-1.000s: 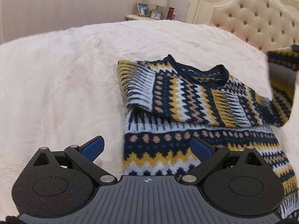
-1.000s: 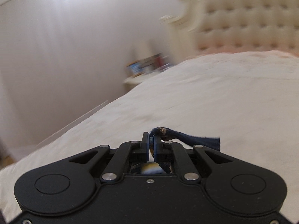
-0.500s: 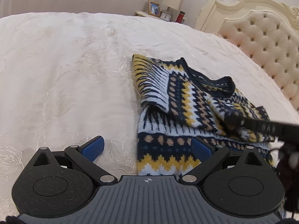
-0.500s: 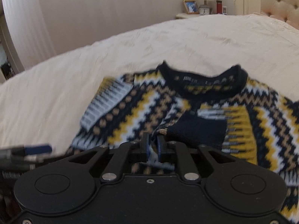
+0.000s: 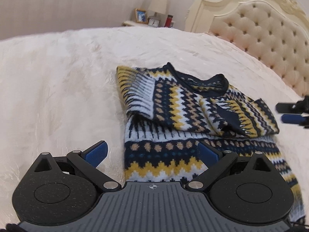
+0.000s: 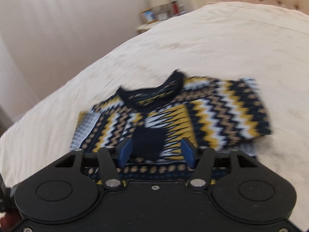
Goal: Fold small clothes
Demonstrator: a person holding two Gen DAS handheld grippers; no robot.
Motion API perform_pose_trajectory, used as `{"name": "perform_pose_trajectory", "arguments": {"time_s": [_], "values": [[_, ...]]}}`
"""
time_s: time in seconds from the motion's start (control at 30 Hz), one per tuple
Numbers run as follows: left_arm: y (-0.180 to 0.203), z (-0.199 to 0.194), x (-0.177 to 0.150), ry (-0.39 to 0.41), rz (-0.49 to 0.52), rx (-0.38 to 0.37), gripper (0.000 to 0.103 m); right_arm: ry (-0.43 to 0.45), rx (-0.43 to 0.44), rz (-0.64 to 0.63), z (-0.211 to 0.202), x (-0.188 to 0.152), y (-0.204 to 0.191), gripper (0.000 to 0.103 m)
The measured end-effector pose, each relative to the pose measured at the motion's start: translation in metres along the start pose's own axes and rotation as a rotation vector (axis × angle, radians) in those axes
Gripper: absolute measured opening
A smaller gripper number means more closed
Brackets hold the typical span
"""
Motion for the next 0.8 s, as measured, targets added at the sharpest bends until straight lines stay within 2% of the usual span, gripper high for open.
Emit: {"name": "perform_pose_trajectory", "arguments": {"time_s": [0.13, 0.27, 0.37, 0.47, 0.5, 0.63, 0.8], "values": [[0.014, -0.006, 0.004, 0.036, 0.086, 0.018, 0.1, 0.03, -0.076, 0.035, -0.002, 0.004, 0.028, 0.07], [0.033, -0.009, 0.006, 0.048, 0.172, 0.028, 0.1, 0.038, -0.131, 0.12, -0.002, 0.016, 0.048, 0.082], [0.049, -0.005, 0.006, 0.029, 0.221, 0.03, 0.1, 0.051, -0.118, 0.175, -0.003, 0.022, 0.056, 0.09], [0.065, 0.001, 0.009, 0.021, 0.256, 0.024, 0.096, 0.043, -0.12, 0.194, -0.001, 0.024, 0.064, 0.09], [0.071, 0.003, 0.012, 0.025, 0.273, 0.022, 0.089, 0.042, -0.118, 0.201, -0.001, 0.025, 0.066, 0.09], [0.09, 0.016, 0.023, 0.022, 0.307, 0.045, 0.085, 0.04, -0.088, 0.224, -0.001, 0.026, 0.068, 0.09], [0.108, 0.043, 0.035, -0.021, 0.34, 0.067, 0.08, 0.051, -0.047, 0.246, -0.007, 0.03, 0.068, 0.09]]}}
Point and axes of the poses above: each gripper's, at about its wrist camera, not at the fingertips, and z roughly the way its jaws point, y to its right, x to its top, the point moved 5 cm from there along z, roughly the way its jaws point, and after that the axes turned 10 degrees about z, right-handed, at the moved point
